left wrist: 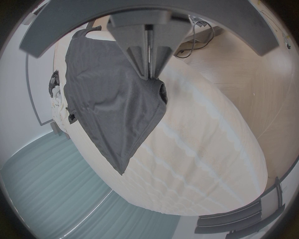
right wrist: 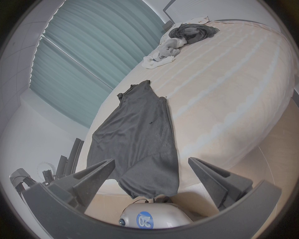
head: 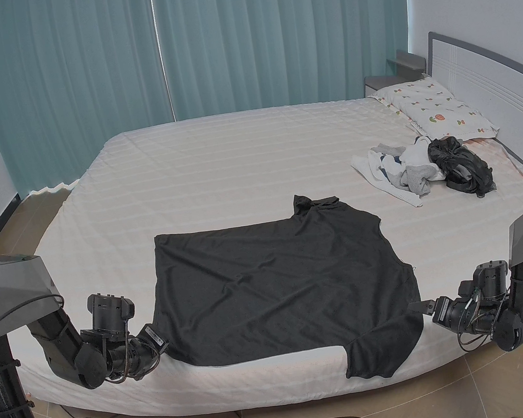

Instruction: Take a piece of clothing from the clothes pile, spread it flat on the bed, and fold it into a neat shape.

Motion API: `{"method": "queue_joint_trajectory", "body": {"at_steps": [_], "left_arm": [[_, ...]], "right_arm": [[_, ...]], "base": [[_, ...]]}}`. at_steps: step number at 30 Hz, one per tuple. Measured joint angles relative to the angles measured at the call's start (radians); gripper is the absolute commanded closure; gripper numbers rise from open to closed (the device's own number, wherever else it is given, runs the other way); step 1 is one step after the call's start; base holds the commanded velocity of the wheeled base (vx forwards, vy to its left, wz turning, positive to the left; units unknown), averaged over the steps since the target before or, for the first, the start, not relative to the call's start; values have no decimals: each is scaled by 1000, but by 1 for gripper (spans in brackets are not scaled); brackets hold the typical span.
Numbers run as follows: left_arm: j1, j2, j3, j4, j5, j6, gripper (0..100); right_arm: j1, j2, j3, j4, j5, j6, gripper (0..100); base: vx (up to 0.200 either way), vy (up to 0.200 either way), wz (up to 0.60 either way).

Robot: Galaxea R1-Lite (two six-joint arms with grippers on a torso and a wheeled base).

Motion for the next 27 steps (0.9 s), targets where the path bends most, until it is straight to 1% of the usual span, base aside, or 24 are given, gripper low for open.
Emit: {"method": "queue_joint_trajectory", "body": {"at_steps": [3,6,9,14,20,23,27], "left_arm": [[3,-7,-2,0,-11,-19,100],[7,-12,-3,-1,-15,-26,100],[10,-14,-6,-1,-18,-29,100],[13,-15,-8,-1,-20,-29,100],[14,-15,-9,-1,-20,-30,100],[15,-15,-9,-1,-20,-30,100],[16,-15,-9,-1,-20,-30,100]], "right_arm": [[4,9,-30,38,17,-49,0],[7,17,-41,51,69,-135,0],[18,24,-44,77,102,-192,0],[43,34,-64,132,111,-230,0],[49,46,-109,166,109,-238,0],[42,47,-115,166,107,-240,0],[10,48,-119,165,107,-241,0]], "base": [[0,0,0],[0,0,0],[0,0,0],[0,0,0],[0,0,0],[0,0,0],[0,0,0]]}}
